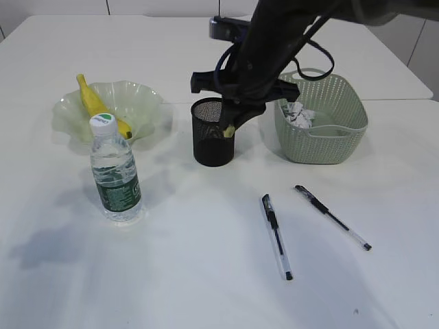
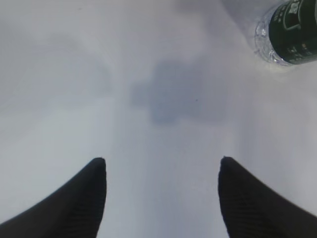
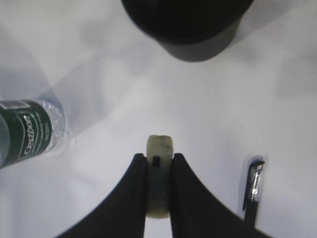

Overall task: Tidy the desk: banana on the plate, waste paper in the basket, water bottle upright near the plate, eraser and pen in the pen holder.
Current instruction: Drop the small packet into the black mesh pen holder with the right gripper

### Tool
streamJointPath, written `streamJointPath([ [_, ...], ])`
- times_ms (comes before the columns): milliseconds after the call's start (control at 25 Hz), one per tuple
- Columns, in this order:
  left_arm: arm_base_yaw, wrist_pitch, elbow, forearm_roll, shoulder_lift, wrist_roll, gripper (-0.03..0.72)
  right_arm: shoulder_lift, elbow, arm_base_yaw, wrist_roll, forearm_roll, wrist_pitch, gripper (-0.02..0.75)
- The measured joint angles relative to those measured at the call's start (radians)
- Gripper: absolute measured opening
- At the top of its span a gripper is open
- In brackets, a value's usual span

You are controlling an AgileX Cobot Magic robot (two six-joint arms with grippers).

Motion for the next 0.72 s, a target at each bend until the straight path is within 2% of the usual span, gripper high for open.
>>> streamJointPath([
  [280, 0.0, 0.0, 0.0, 0.0, 0.0, 0.0, 0.5, -0.002, -0.08, -0.034, -0.028, 0.0, -0.093, 0.071],
  [720, 0.0, 0.0, 0.0, 0.002, 0.0, 0.0, 0.499, 0.028, -0.082, -0.034, -0.03, 0.015, -0.294, 0.071],
])
